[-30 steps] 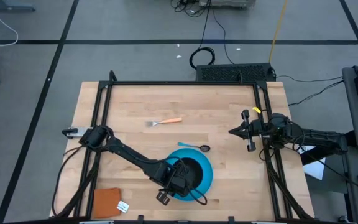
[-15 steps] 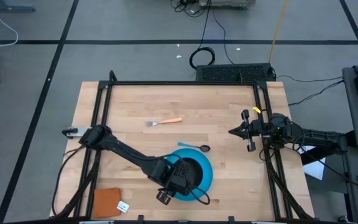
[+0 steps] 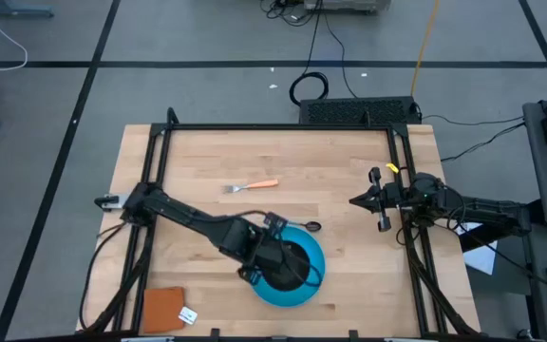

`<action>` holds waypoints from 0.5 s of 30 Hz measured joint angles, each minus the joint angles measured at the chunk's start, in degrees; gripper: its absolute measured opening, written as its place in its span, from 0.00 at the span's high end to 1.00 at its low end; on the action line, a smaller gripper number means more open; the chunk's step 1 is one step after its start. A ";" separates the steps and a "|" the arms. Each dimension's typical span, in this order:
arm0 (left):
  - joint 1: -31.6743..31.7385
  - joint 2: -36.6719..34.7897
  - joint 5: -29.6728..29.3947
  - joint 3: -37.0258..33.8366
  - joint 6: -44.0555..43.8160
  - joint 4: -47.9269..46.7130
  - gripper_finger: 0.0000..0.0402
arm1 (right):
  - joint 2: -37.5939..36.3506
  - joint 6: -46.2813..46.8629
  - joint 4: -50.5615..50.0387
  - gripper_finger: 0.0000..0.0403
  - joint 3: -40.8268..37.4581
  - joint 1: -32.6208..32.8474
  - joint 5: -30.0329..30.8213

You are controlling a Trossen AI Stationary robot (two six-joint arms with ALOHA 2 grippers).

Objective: Set table place
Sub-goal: Put the pink fork on the right side of the plate on the table

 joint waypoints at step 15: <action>4.38 -38.29 -3.92 -41.83 -2.08 42.34 1.00 | 0.02 1.55 0.25 1.00 0.00 0.02 -0.02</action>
